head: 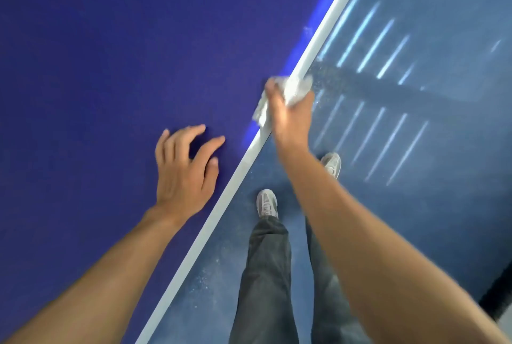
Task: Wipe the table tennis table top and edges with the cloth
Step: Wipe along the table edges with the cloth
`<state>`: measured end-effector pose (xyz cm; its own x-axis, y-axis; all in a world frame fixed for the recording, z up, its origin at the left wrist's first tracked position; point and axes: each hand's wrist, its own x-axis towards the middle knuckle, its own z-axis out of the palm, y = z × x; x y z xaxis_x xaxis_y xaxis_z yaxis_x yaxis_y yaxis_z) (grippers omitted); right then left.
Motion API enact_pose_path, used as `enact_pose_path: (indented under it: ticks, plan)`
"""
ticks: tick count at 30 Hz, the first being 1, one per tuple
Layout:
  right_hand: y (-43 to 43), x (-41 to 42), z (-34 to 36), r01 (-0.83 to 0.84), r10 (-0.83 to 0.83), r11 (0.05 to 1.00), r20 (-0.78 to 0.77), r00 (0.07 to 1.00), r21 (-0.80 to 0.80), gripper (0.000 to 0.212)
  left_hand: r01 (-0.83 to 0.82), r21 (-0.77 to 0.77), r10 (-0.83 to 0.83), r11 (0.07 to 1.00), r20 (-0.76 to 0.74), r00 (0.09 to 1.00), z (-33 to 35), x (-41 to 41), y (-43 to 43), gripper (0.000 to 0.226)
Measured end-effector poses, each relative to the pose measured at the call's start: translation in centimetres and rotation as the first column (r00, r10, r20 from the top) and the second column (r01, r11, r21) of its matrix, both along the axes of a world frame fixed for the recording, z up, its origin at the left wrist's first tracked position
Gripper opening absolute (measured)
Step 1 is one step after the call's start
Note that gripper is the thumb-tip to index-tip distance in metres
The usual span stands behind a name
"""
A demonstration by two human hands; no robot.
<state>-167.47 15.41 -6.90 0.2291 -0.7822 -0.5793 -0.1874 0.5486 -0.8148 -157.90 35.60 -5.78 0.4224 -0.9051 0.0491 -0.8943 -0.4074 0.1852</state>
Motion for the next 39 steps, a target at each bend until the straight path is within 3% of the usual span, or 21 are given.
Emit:
enact_pose_path:
  ticks: [3, 6, 10, 14, 16, 20, 23, 30, 39]
  plan:
    - [5.3, -1.4, 0.1, -0.021, 0.011, 0.986, 0.058, 0.998, 0.165, 0.072, 0.062, -0.016, -0.062, 0.998, 0.014, 0.998, -0.3, 2.1, -9.2, 0.036]
    - [4.5, -0.1, -0.1, 0.067, -0.112, 0.968, 0.175, 0.978, 0.242, 0.061, 0.097, -0.023, -0.097, 0.995, -0.003, 0.995, 0.0, 4.2, -17.4, 0.038]
    - [-5.9, 2.0, -0.9, 0.108, -0.111, 0.994, 0.258, 0.96, 0.025, 0.038, 0.047, -0.102, -0.05, 0.994, -0.026, 0.998, 0.7, 6.7, -26.3, 0.041]
    - [-19.1, 3.8, -0.9, 0.132, -0.114, 0.987, 0.183, 0.976, -0.089, 0.026, 0.017, -0.001, -0.017, 1.0, -0.027, 0.999, 0.4, 7.4, -32.4, 0.046]
    - [-24.4, 4.4, -0.9, 0.159, -0.15, 0.986, 0.16, 0.976, -0.05, 0.017, -0.033, 0.035, 0.034, 0.999, -0.019, 0.999, -0.2, 7.1, -33.3, 0.046]
    - [-28.6, 4.8, -0.2, 0.229, -0.225, 0.973, 0.092, 0.97, -0.033, 0.041, -0.034, -0.016, 0.034, 0.999, -0.011, 0.999, -0.9, 7.3, -33.3, 0.043]
    - [-25.5, 4.8, 0.6, 0.269, -0.261, 0.962, 0.133, 0.956, -0.043, 0.026, -0.04, -0.037, 0.04, 0.999, 0.005, 0.999, -1.1, 7.7, -33.3, 0.041]
    - [-15.9, 2.8, 0.0, 0.097, -0.101, 0.988, 0.032, 0.994, 0.12, 0.055, -0.028, 0.013, 0.028, 1.0, 0.022, 0.999, -1.3, 7.6, -33.6, 0.044]
    - [-31.0, 5.3, 0.1, 0.12, -0.114, 0.988, 0.062, 0.992, -0.098, 0.036, -0.021, 0.006, 0.021, 1.0, 0.016, 1.0, -1.4, 7.6, -33.7, 0.046]
